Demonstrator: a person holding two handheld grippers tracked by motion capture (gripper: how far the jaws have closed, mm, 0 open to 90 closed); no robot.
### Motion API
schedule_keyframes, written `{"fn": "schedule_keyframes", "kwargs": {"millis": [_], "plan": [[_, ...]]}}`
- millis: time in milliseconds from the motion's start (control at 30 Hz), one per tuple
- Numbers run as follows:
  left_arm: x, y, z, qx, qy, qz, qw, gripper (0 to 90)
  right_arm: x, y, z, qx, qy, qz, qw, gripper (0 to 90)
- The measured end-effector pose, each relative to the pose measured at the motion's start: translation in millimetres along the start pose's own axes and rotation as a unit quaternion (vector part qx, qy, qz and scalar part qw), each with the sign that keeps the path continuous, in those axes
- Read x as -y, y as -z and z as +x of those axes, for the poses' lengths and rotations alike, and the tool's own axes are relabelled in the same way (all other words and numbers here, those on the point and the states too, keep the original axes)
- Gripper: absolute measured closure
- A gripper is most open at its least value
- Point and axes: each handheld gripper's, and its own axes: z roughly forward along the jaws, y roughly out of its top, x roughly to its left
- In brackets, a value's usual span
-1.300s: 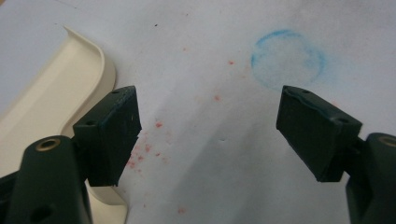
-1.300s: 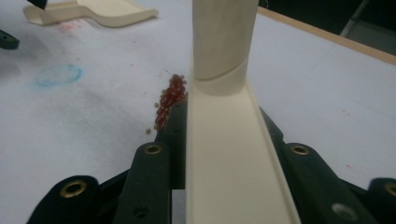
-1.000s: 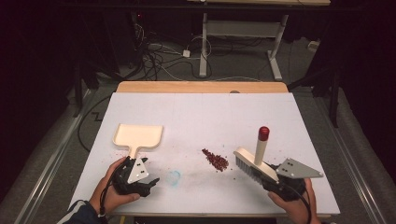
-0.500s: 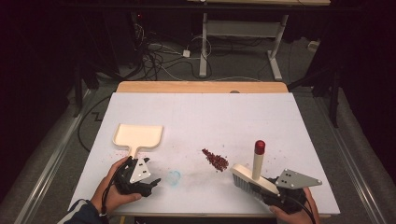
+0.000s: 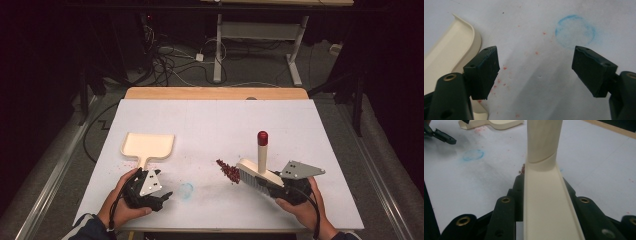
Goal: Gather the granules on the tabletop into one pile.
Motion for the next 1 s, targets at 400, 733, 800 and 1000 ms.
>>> {"fn": "schedule_keyframes", "kwargs": {"millis": [400,733,800,1000], "plan": [[0.3,1.2,-0.3,-0.002,0.000,-0.001,1.0000,21.3,6.9,24.1,-1.8,0.009,-0.005,-0.003,0.9999,67.3],[-0.3,-0.1,-0.5,0.000,-0.002,0.001,1.0000,21.3,8.3,-0.9,-7.4,0.022,0.000,-0.002,0.9997,67.4],[-0.2,0.0,-0.6,0.001,-0.003,0.001,1.0000,21.3,5.8,-4.4,-5.9,0.021,0.007,-0.003,0.9998,67.4],[0.5,1.3,-0.2,0.000,0.000,-0.001,1.0000,21.3,3.6,0.5,-8.6,0.024,0.004,-0.011,0.9996,67.3]]}}
